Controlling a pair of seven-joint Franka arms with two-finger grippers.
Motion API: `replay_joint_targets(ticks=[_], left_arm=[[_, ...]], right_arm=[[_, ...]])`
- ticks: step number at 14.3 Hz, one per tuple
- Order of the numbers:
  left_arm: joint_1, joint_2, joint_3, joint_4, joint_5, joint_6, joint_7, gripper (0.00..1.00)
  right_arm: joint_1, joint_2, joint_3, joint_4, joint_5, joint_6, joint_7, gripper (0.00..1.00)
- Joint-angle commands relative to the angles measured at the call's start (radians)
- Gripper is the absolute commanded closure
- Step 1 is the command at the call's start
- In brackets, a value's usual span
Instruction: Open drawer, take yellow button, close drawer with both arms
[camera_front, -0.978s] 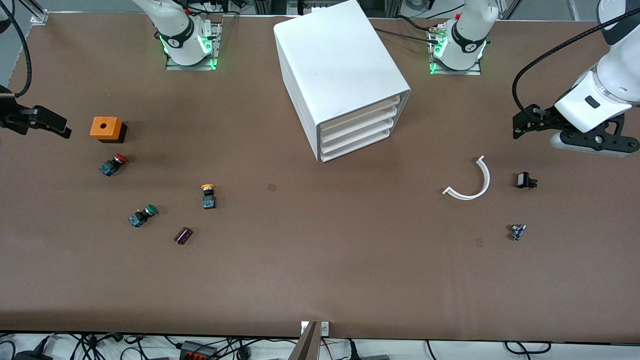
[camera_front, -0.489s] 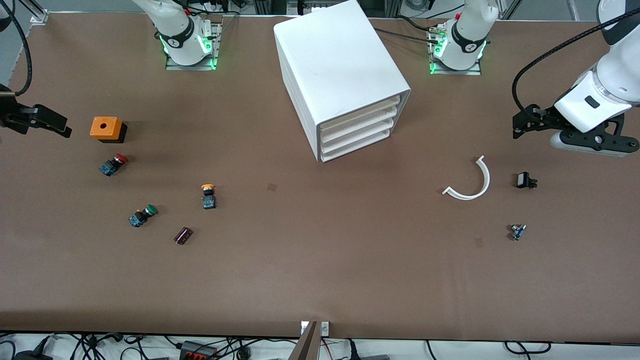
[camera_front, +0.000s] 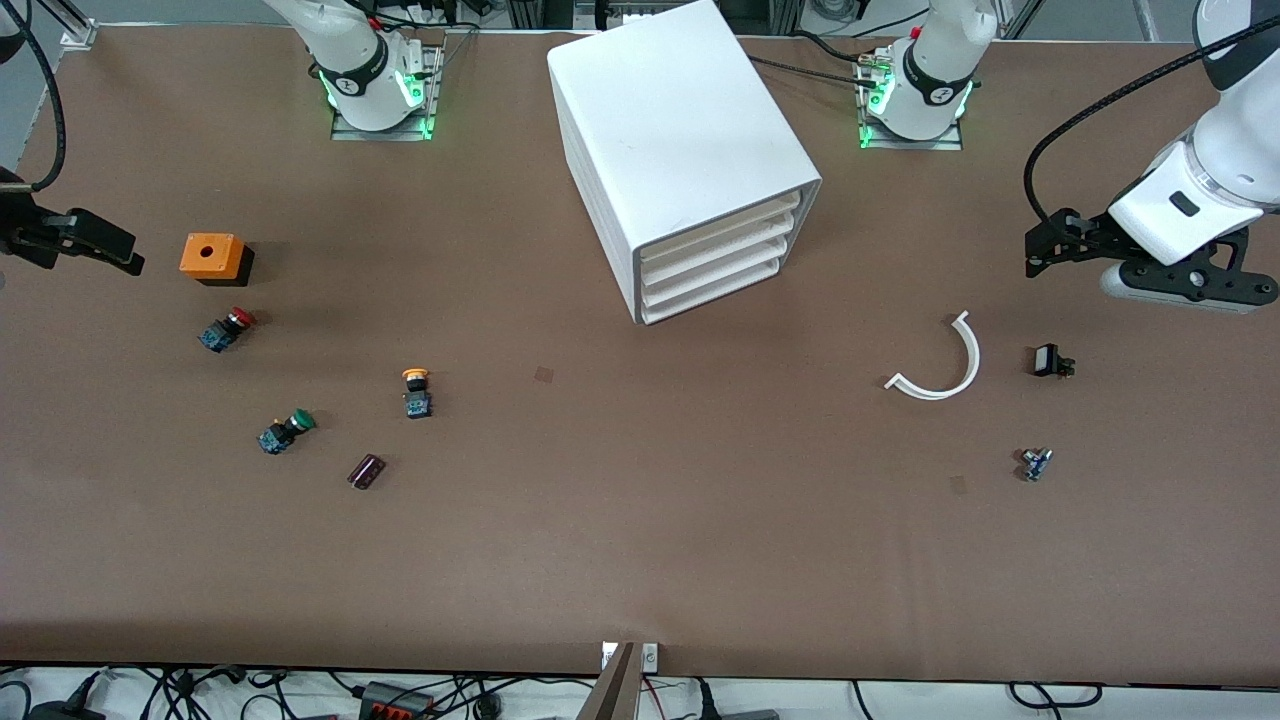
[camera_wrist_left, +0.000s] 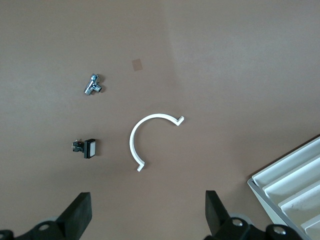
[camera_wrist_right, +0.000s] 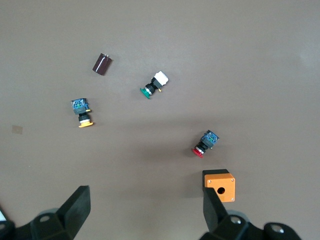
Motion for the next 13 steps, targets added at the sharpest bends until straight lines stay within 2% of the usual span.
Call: replay_joint_targets(ticks=[1,13], left_arm=[[0.002,-0.012,-0.003,0.003,0.012,-0.018,0.015,0.0],[0.002,-0.014,-0.004,0.003,0.012,-0.022,0.013,0.0]], right_arm=[[-0.004,-0.023,0.008,-0.014,-0.013,-0.005,-0.012,0.0],[0.005,-0.022,0.008,-0.014,-0.013,-0.001,-0.012,0.0]])
